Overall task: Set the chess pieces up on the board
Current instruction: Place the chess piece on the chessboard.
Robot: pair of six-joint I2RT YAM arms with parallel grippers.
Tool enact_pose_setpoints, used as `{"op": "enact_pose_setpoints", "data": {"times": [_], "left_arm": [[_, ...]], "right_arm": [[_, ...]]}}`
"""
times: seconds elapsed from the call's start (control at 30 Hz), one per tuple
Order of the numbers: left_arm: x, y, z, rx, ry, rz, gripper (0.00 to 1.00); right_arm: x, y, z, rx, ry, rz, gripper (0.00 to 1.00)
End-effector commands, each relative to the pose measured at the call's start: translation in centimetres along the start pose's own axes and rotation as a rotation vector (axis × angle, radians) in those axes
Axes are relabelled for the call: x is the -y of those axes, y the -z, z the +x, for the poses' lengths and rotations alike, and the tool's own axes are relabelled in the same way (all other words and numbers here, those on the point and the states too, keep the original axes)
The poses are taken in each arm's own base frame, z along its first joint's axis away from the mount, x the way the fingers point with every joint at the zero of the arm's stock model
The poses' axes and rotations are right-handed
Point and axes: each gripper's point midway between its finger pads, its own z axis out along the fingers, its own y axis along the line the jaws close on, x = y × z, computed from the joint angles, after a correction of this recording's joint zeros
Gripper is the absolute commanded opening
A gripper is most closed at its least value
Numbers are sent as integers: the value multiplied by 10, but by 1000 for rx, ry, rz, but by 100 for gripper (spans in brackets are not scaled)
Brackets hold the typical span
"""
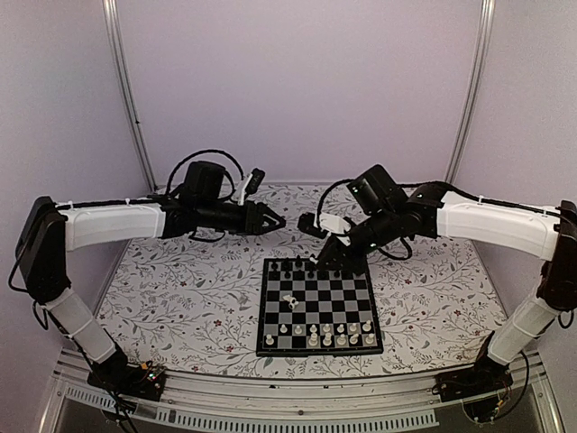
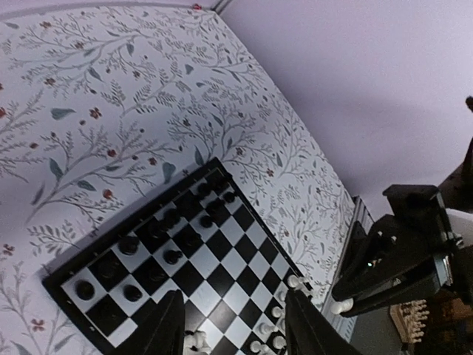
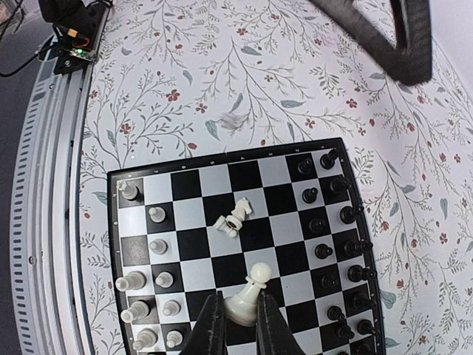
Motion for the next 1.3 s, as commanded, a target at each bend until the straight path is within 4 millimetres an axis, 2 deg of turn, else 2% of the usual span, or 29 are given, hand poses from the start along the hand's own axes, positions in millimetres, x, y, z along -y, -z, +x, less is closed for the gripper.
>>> {"op": "enact_pose_setpoints", "data": {"times": [0.0,0.17,0.4,0.73,1.13,1.27], "left_arm": [[53,-13,14,-2,77,235,48],[67,-26,35,-46,126,320,49],[82,-34,52,-85,167,395,48],[90,-41,65,-126,194,429,37],[94,-44,74,-167,216,448,36],[97,-44,77,-179,219,458,31]], "right_arm": [[-9,3,-6,46,40,-53,10],[-6,0,-10,46,35,-53,10],[1,0,-13,42,25,-30,10],[9,1,-17,40,16,10,10],[17,3,-18,45,5,43,11],[18,2,-16,40,-1,45,12]]}}
